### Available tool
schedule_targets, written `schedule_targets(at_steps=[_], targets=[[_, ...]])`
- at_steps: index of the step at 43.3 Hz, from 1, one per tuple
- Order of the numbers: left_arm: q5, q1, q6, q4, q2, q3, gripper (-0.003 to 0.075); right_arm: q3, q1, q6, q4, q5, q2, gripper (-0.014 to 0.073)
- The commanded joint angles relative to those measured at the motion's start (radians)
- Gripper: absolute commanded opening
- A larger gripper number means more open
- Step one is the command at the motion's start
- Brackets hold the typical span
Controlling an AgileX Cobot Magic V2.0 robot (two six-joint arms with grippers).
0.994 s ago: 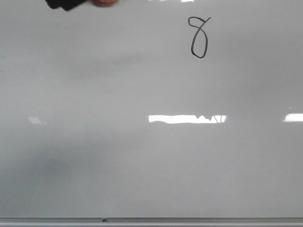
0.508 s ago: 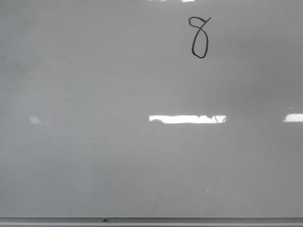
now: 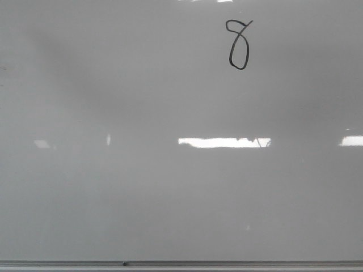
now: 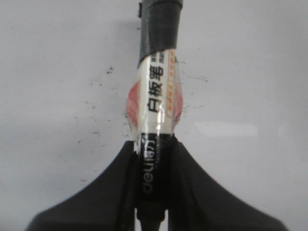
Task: Write number 8 on whiteboard
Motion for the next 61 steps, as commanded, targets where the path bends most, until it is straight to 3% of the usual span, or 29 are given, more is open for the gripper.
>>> schedule_targets(at_steps=[1,10,28,51,61], targets=[[-0.143,0.004,-0.013,-0.009,0.037,-0.026,-0.0020,-0.030,-0.005,0.004,-0.008,-0.062,0.001,0.0478],[-0.197,0.004,-0.013,-0.009,0.153,-0.047,-0.0020,-0.030,-0.005,0.004,-0.008,-0.068,0.001,0.0478],[-0.047,0.004,-0.010,-0.009,0.309,-0.180,-0.0011,-0.030,-0.005,0.004,-0.008,-0.073,0.001,0.0478],[-0.028,0.004,-0.010,-0.009,0.317,-0.195,0.0412,-0.030,-0.005,0.004,-0.008,-0.075,0.001,0.0478],[0.045,0.004,-0.006,-0.005,0.244,-0.204,0.0421,-0.030,-0.005,0.004,-0.008,-0.075,0.001,0.0478]])
